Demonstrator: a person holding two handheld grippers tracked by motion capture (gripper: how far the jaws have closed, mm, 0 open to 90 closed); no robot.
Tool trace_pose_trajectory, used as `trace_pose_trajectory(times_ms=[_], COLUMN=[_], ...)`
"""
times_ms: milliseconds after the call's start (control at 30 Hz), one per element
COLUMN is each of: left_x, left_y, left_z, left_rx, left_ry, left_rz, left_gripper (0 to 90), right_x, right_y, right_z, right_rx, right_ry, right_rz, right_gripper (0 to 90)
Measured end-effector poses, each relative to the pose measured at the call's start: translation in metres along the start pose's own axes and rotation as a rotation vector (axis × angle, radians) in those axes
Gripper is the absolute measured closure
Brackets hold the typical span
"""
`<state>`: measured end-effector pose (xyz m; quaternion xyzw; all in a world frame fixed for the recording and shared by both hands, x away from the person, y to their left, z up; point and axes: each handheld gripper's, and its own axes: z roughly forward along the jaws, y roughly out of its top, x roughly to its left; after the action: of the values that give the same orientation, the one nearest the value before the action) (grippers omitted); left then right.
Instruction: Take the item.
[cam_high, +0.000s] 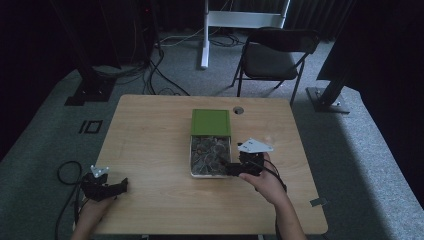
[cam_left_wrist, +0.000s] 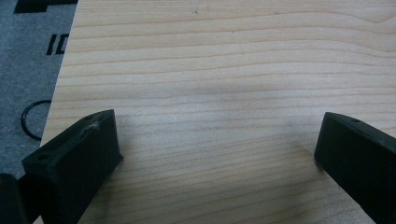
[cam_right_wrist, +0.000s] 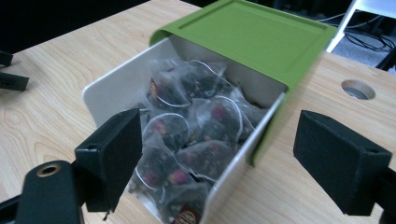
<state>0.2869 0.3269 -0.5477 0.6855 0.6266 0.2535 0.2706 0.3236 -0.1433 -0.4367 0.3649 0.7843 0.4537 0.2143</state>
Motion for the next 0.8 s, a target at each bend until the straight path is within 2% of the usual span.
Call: trace_pose_trajectory(times_ms=[800], left_x=[0.0], left_y=[0.0], left_z=[0.0], left_rx=[-0.001], left_ry=[-0.002], left_rz=[0.002], left_gripper=[0.5], right_x=[0.037], right_y=[0.011], right_z=[0.029], right_rx=[0.018], right_ry=[0.111], right_rz=[-0.06], right_gripper=[17.2])
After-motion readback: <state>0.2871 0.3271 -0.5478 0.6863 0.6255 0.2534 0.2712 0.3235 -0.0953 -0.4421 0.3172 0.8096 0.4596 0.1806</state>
